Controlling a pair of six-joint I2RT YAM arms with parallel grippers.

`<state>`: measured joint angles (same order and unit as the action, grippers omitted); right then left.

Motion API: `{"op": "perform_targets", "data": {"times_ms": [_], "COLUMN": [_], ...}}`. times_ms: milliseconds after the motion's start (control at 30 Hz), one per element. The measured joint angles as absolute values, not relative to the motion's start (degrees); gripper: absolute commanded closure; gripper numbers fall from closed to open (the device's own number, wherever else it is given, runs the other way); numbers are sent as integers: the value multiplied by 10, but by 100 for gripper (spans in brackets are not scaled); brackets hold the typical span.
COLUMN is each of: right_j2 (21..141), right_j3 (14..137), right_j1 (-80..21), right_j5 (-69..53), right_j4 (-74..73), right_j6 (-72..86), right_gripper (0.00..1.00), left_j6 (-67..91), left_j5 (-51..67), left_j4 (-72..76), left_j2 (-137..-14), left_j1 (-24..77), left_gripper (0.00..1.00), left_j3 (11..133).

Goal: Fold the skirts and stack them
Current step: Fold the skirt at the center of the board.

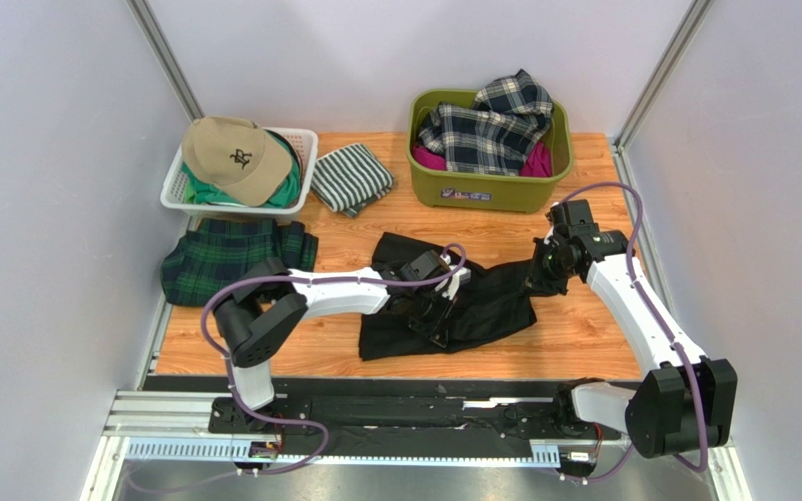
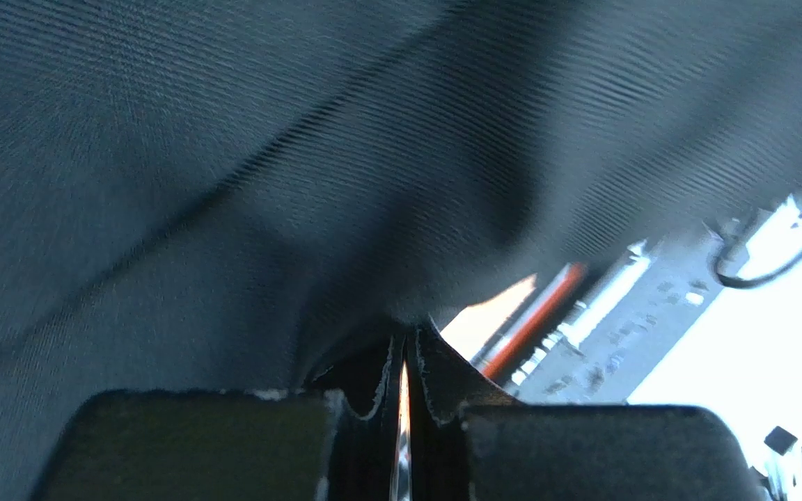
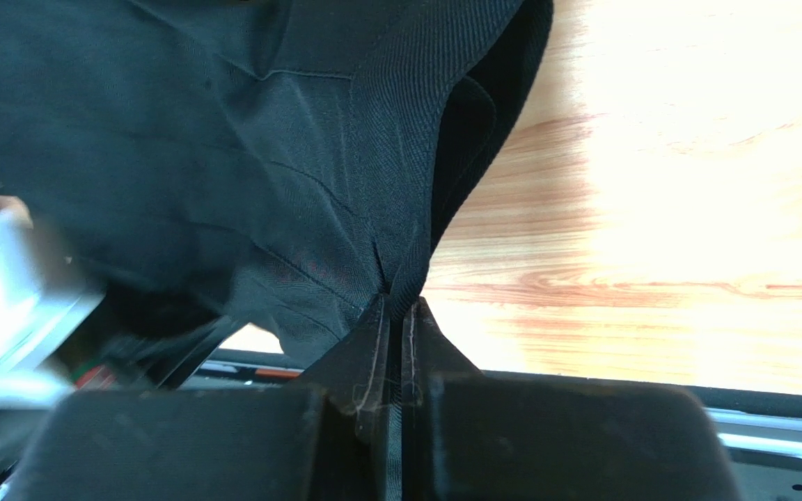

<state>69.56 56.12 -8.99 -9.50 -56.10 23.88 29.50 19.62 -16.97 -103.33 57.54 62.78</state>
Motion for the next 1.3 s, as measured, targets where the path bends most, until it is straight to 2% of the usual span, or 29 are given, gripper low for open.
{"op": "perform_targets", "data": {"times_ms": [133, 267, 333, 500, 633, 733, 867, 1033, 1300], "right_j2": [683, 675, 673, 673, 673, 672, 671, 664, 655], "right_j3": [566, 566, 567, 576, 578, 578, 578, 578, 578], "right_j1": [-93, -96, -97, -99, -104, -107, -111, -117, -123], "right_j5": [-109, -112, -110, -96, -84, -80, -77, -82, -80], "right_j4": [-567, -570, -574, -583, -587, -590, -591, -589, -585], "right_j6": [237, 234, 230, 226, 224, 224, 222, 219, 211], "right_gripper": [100, 100, 100, 100, 100, 100, 100, 100, 100], "left_j6": [299, 304, 306, 306, 305, 305, 305, 320, 322], "left_j5": [194, 203, 206, 206, 187, 168, 163, 173, 165], "left_j4": [-170, -157, -154, -149, -149, -152, -154, -156, -161], "left_j2": [-1074, -1078, -1069, -987, -919, -937, -1034, -1117, -1110], "left_j1": [577, 577, 577, 577, 577, 577, 576, 576, 576], "left_gripper": [99, 91, 87, 85, 100, 100, 100, 100, 100], "left_j3": [644, 658, 658, 625, 614, 637, 689, 697, 705]}}
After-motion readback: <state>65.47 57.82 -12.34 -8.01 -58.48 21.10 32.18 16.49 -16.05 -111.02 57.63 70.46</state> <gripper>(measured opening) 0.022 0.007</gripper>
